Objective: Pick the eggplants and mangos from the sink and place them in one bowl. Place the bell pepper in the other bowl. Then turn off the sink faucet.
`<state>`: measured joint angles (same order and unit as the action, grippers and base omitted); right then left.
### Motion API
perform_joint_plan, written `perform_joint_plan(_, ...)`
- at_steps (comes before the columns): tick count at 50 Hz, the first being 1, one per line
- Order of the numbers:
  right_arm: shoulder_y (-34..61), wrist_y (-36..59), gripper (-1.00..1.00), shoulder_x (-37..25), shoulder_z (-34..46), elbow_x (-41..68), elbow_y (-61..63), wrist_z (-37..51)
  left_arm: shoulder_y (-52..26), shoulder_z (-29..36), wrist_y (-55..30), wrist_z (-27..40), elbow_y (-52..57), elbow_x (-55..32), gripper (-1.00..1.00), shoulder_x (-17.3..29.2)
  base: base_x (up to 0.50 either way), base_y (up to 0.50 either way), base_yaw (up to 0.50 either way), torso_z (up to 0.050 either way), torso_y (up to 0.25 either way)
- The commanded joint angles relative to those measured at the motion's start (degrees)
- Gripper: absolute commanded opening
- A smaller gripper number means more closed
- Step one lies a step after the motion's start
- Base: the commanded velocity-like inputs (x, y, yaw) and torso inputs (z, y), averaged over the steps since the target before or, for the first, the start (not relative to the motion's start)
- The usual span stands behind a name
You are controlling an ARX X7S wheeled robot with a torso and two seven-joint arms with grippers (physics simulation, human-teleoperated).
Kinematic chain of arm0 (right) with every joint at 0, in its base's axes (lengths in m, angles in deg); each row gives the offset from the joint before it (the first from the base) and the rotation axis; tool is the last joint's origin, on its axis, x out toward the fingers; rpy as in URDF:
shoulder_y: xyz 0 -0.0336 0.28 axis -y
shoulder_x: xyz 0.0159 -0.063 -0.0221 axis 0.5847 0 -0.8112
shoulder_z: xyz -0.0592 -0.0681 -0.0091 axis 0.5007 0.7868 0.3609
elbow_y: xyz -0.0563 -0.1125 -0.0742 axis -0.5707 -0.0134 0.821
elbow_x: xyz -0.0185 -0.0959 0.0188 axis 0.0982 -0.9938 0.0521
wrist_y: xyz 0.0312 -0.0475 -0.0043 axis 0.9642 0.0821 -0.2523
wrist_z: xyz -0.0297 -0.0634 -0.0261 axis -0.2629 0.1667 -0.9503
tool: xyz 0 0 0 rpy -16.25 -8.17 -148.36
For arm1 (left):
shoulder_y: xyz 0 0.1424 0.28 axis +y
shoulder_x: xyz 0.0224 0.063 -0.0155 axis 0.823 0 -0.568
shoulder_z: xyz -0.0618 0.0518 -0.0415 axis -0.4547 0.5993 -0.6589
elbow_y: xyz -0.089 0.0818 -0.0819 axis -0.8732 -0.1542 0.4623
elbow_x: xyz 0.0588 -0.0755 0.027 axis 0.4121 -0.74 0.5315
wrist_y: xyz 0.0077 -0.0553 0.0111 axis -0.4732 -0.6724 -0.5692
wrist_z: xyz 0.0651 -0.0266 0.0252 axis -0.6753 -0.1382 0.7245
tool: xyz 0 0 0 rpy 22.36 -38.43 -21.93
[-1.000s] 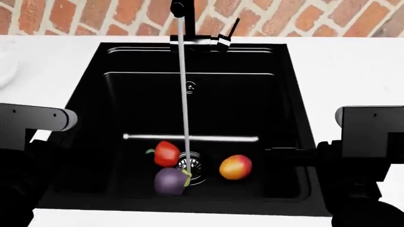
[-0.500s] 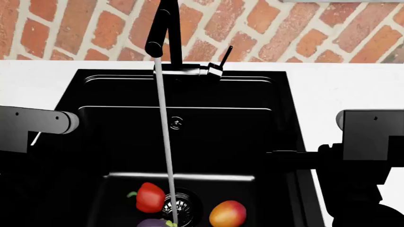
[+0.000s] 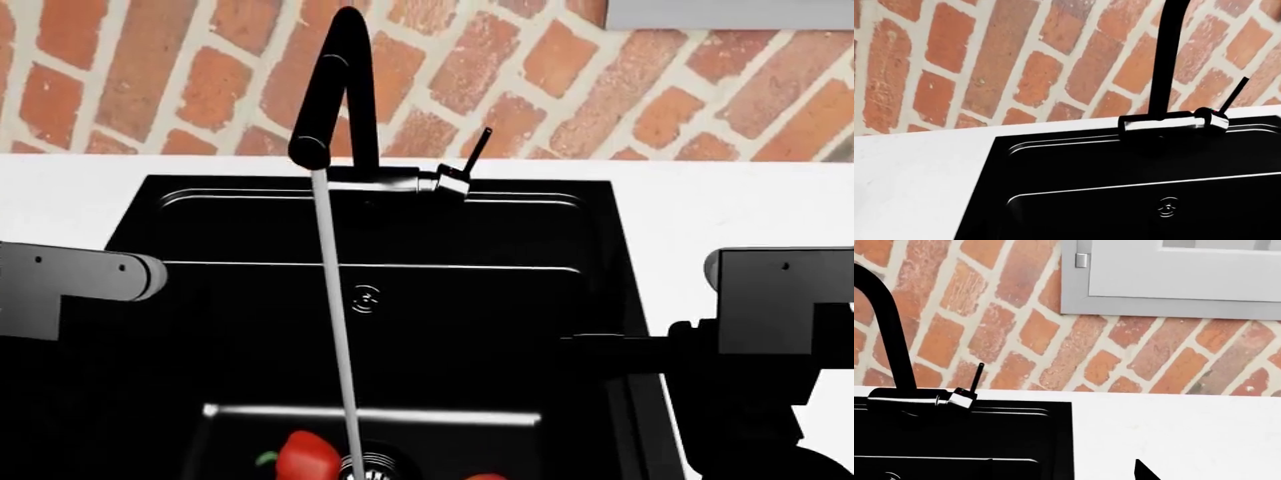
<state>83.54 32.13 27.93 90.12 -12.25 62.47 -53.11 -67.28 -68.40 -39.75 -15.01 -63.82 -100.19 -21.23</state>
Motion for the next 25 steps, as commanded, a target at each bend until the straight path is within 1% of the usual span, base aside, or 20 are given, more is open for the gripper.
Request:
perform_joint_plan(1, 0.0, 0.0, 1.00, -0.4, 0.0, -0.1, 0.1, -0.1, -0.3, -0.9, 1.4, 0.5, -0.8, -0.1, 1.00, -0.1, 0.05, 0.00, 0.00, 0.000, 0.000)
perform_joint_plan(12, 0.7, 0.0, 1.00, -0.4, 0.6, -0.3, -0.6, -0.1, -0.2, -1.1, 1.1, 0.4, -0.8, -0.8, 1.00, 0.3, 0.05, 0.00, 0.00, 0.000, 0.000)
perform_joint_plan(16, 0.9, 0.4, 1.00, -0.2, 0.5, 0.0, -0.8, 0.0, -0.9, -0.3, -0.7, -0.5, -1.3, -1.7, 1.00, 0.4, 0.04, 0.00, 0.00, 0.000, 0.000)
perform_joint_plan(20, 1.8, 1.4, 1.00, 0.1, 0.4, 0.6, -1.7, 0.1, -2.2, -0.5, -7.6, -1.8, -0.1, -5.5, 1.00, 0.9, 0.00, 0.00, 0.00, 0.000, 0.000)
perform_joint_plan(21, 2.0, 1.7, 1.00, 0.0, 0.6, 0.6, -1.7, 0.1, -2.2, -1.5, -9.3, -2.0, 0.3, -7.1, 1.00, 0.6, 0.00, 0.00, 0.00, 0.000, 0.000)
perform_joint_plan(25, 2.1, 2.6, 1.00, -0.3, 0.5, 1.0, -1.2, 0.4, -3.7, -2.4, -16.9, -1.8, 3.4, -11.2, 1.00, 0.7, 0.00, 0.00, 0.00, 0.000, 0.000)
